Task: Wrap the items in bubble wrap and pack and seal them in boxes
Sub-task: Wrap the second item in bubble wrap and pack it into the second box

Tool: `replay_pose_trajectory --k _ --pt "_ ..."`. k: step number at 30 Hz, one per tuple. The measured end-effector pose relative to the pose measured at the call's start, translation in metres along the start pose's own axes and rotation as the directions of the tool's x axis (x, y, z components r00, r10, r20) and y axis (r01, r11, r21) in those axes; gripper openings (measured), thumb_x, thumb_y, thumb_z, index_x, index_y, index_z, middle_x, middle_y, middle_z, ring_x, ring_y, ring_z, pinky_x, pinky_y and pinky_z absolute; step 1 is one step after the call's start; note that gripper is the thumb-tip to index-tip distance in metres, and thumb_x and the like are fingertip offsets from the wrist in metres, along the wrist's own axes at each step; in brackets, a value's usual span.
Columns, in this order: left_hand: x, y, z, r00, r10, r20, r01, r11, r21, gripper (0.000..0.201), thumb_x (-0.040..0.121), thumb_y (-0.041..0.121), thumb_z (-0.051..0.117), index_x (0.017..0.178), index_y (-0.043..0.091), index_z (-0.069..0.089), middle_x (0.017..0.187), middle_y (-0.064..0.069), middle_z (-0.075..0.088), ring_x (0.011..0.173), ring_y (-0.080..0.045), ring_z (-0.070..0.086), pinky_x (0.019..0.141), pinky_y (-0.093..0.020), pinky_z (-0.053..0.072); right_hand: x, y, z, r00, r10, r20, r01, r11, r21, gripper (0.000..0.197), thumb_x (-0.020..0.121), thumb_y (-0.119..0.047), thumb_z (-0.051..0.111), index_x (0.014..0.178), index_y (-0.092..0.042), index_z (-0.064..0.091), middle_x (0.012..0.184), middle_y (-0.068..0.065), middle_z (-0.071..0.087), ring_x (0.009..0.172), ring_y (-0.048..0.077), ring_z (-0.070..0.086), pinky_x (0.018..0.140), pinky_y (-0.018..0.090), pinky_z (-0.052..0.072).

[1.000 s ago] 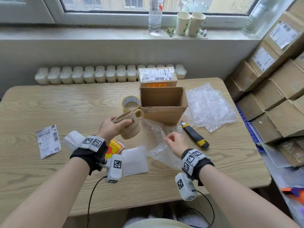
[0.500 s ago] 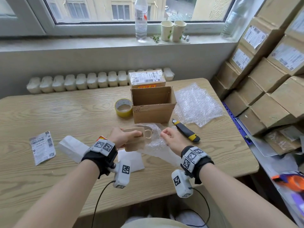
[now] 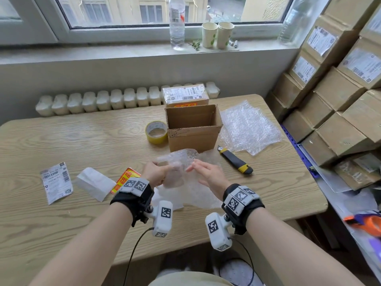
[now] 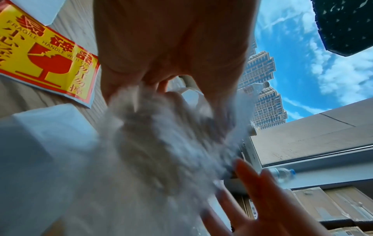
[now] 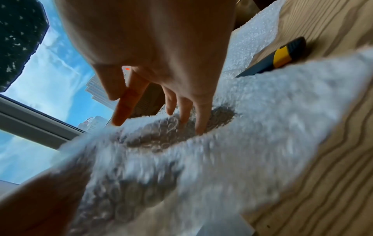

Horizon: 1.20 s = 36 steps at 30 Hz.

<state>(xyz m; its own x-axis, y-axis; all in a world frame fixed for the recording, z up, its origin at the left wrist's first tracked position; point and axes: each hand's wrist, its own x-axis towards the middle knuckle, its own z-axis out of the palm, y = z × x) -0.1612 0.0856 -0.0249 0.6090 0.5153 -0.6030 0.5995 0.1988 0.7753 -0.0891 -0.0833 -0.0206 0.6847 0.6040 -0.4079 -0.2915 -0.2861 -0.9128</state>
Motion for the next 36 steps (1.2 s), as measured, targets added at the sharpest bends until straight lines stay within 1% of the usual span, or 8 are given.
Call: replay_pose_trajectory --k 4,7,14,20,28,31,33,36 --pt "0.010 -0.012 0.005 0.998 -0.066 -0.011 0.065 0.995 -0.071 0.059 0.061 0.036 0.076 0.106 0.001 0.061 0.113 -0.019 0.064 0.100 -0.027 0.061 0.091 -0.038 0.051 0.010 0.012 0.005 0.984 -0.041 -0.174 0.027 0.996 -0.081 0.035 0.095 -0.014 0.055 0.130 -0.017 0.052 0.134 -0.002 0.050 0.116 0.015 0.053 0.102 0.036 0.045" --pt "0.013 -0.017 0.010 0.997 -0.063 0.049 0.069 0.991 -0.113 0.040 0.074 0.027 0.079 0.100 -0.001 0.067 0.103 -0.017 0.069 0.092 -0.025 0.065 0.071 -0.028 0.055 0.015 0.021 0.009 0.989 -0.067 -0.133 0.028 0.962 -0.270 0.043 0.090 -0.023 0.063 0.132 -0.014 0.054 0.140 0.006 0.049 0.129 0.022 0.045 0.110 0.039 0.035" --pt "0.017 -0.037 0.022 0.994 -0.102 0.041 0.104 0.993 -0.052 0.094 0.046 0.064 0.083 0.112 0.000 0.062 0.104 -0.015 0.070 0.089 -0.023 0.068 0.067 -0.031 0.055 0.028 0.037 0.007 1.000 0.002 0.021 0.004 0.959 -0.283 0.071 0.075 -0.031 0.078 0.137 -0.037 0.044 0.155 0.008 0.024 0.142 0.022 0.025 0.116 0.037 0.024" --pt "0.022 -0.041 0.039 0.975 -0.193 0.108 0.209 0.965 -0.161 0.068 0.070 0.044 0.078 0.112 -0.006 0.060 0.103 -0.018 0.067 0.099 -0.030 0.067 0.077 -0.037 0.058 0.039 0.041 0.003 0.998 -0.055 0.020 0.058 0.883 -0.465 0.106 0.058 -0.029 0.089 0.144 -0.022 0.028 0.149 0.001 0.030 0.138 0.015 0.030 0.111 0.027 0.027" --pt "0.016 -0.035 0.048 0.972 -0.199 0.121 0.218 0.961 -0.168 0.031 0.087 0.040 0.062 0.095 0.010 0.058 0.093 -0.007 0.066 0.078 -0.019 0.064 0.068 -0.029 0.050 0.051 0.045 0.001 0.996 -0.055 -0.072 -0.003 0.770 -0.638 0.104 0.057 -0.037 0.083 0.142 -0.026 0.025 0.144 -0.001 0.036 0.128 0.028 0.042 0.103 0.044 0.040" --pt "0.024 -0.036 0.034 0.982 0.041 -0.184 0.004 0.972 0.237 0.019 0.086 0.028 0.062 0.090 0.010 0.054 0.097 -0.011 0.065 0.086 -0.027 0.061 0.071 -0.032 0.042 0.053 0.048 -0.004 0.994 -0.046 -0.101 -0.031 0.758 -0.651 0.102 0.055 -0.034 0.083 0.140 -0.025 0.027 0.142 -0.001 0.038 0.126 0.027 0.044 0.103 0.041 0.041" --pt "0.030 -0.038 0.024 0.888 0.310 -0.341 -0.086 0.838 0.539 0.039 0.079 0.025 0.070 0.107 0.009 0.048 0.110 -0.012 0.052 0.106 -0.031 0.049 0.085 -0.035 0.037 0.051 0.050 -0.007 0.995 -0.040 -0.092 -0.031 0.750 -0.661 0.103 0.055 -0.035 0.083 0.141 -0.024 0.027 0.142 -0.001 0.038 0.127 0.026 0.044 0.103 0.041 0.041" --pt "0.040 -0.036 0.019 0.897 0.394 -0.201 -0.170 0.726 0.666 0.055 0.077 0.033 0.073 0.126 0.019 0.051 0.128 -0.013 0.044 0.122 -0.031 0.036 0.102 -0.036 0.028 0.048 0.052 -0.010 0.996 -0.027 -0.090 -0.040 0.748 -0.663 0.103 0.055 -0.036 0.081 0.141 -0.025 0.027 0.143 -0.002 0.038 0.129 0.023 0.042 0.105 0.039 0.040"
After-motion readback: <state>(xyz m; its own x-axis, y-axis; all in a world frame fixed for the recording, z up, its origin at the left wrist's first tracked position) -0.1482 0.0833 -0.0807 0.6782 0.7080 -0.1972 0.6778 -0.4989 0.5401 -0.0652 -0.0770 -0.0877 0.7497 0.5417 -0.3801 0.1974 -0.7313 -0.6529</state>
